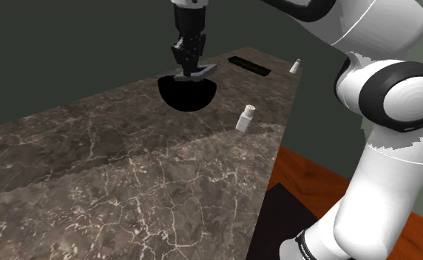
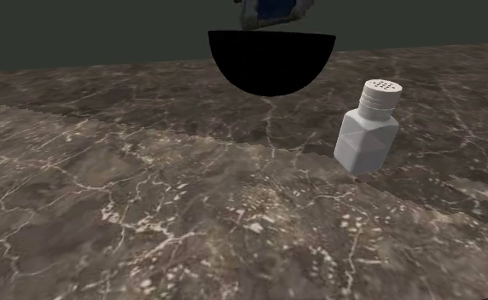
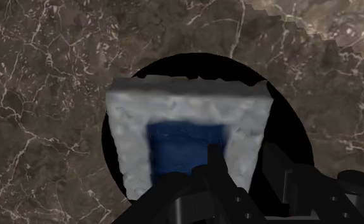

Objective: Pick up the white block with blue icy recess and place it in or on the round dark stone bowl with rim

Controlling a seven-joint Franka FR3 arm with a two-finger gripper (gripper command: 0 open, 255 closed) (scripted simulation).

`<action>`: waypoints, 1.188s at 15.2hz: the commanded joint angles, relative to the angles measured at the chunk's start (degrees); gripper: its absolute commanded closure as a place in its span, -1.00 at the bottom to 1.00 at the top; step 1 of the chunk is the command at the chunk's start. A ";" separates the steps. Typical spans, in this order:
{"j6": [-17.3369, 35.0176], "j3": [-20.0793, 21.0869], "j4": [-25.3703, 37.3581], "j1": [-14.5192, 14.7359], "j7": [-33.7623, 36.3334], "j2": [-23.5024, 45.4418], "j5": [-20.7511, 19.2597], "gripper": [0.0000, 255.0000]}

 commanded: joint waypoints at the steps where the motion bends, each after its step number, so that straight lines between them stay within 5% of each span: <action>1: 2.33 0.04 -3.36 -0.87 0.25 -1.12 0.71 1.00; 5: 6.77 0.03 -9.42 -2.23 0.70 -2.90 1.77 1.00; 13: 6.77 0.03 -9.42 -2.24 0.70 -2.89 1.77 1.00; 14: 6.78 0.03 -9.43 -2.23 0.70 -2.89 1.77 -1.00; 18: 6.82 0.03 -9.51 -2.25 0.71 -2.93 1.79 -1.00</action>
